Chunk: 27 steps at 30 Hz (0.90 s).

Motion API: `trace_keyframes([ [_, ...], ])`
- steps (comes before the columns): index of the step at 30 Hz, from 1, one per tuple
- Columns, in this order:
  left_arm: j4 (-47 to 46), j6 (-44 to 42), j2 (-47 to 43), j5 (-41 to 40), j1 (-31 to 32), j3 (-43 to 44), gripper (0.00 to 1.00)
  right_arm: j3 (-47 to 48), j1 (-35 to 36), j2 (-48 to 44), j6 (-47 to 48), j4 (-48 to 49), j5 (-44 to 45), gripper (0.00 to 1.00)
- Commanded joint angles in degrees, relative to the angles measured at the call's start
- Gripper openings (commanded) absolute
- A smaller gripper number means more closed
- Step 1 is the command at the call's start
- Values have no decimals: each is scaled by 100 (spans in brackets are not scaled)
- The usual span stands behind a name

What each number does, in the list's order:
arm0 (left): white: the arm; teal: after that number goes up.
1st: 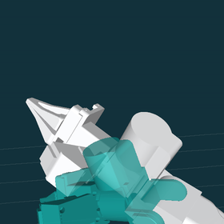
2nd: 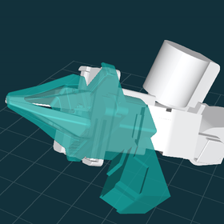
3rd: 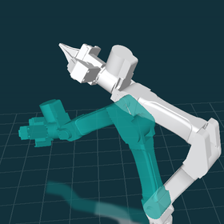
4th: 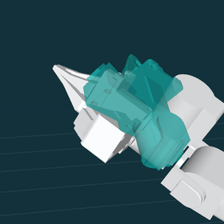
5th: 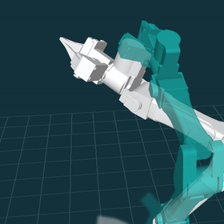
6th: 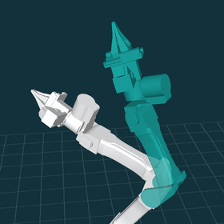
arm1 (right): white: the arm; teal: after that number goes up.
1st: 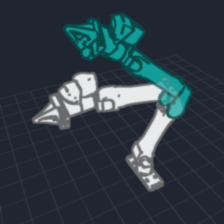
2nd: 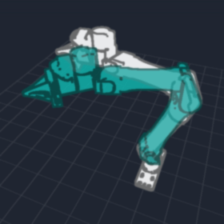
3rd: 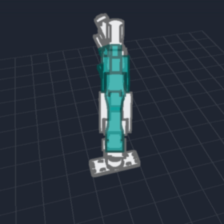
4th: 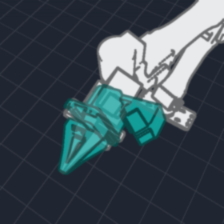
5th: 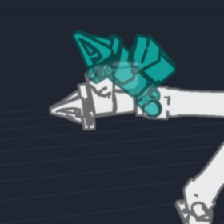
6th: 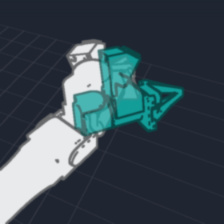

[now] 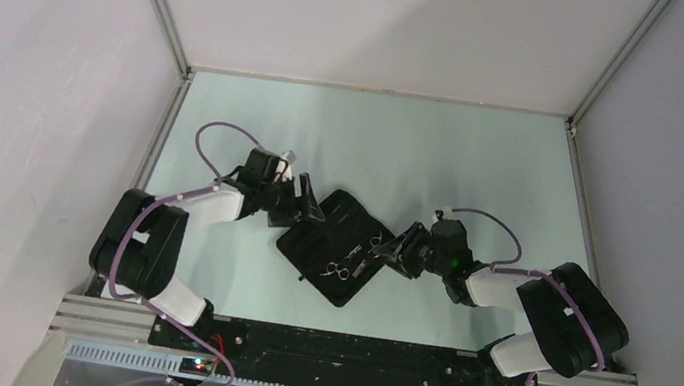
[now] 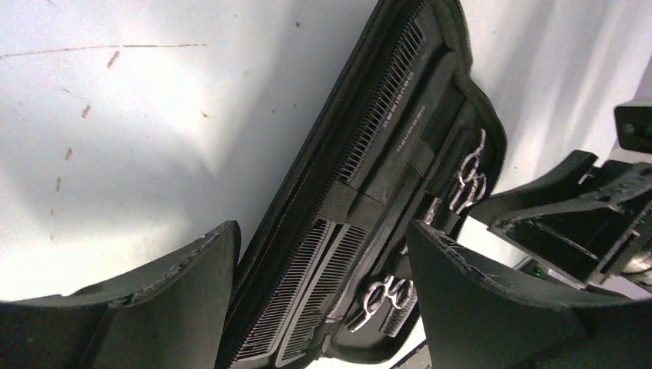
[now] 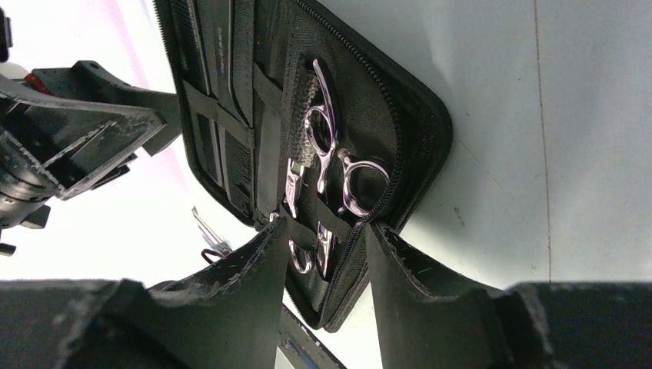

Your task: Sort the hair-cutting tools

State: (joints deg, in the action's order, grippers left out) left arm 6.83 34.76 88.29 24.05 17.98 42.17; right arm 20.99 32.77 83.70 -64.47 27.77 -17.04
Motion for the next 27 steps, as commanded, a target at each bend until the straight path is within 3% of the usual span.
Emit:
trace_keyframes([
  [1, -217, 293, -676, 331, 217, -55, 81, -34, 12, 62, 74, 175, 113, 47],
  [7, -118, 420, -1158, 310, 644, -10, 80, -34, 21, 206, 70, 163, 135, 56],
  [10, -162, 512, -1200, 268, 861, -21, 80, -93, 18, 257, -12, 370, 132, 66],
  [16, -487, 826, -1144, 166, 1391, -108, 80, -873, -136, 600, -730, 2414, -60, 85],
  [21, -725, 1035, -1031, 79, 1828, -103, 81, -1176, -346, 1441, -1354, 4154, -397, 96],
  [27, -936, 1209, -799, -37, 2162, -72, 80, -1296, -374, 2435, -1914, 5456, -534, 99],
])
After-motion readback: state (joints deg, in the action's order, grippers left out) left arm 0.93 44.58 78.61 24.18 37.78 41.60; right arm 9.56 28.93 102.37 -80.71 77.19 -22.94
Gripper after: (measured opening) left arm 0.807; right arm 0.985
